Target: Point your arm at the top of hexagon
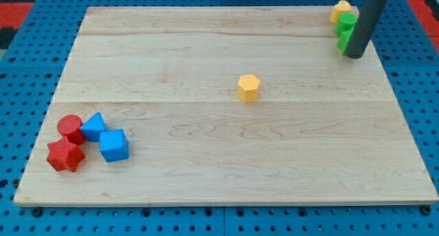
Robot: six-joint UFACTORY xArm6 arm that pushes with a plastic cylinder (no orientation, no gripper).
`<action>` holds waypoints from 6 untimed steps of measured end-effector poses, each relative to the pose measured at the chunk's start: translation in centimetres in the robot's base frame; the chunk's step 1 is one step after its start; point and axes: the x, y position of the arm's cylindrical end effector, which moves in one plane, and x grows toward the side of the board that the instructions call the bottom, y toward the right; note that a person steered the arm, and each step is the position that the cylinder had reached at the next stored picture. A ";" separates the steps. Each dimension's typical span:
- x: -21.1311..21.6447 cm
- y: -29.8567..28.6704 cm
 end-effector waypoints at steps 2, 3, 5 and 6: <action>2.7 -0.5; 3.2 -4.0; 3.2 -15.5; 3.2 -20.0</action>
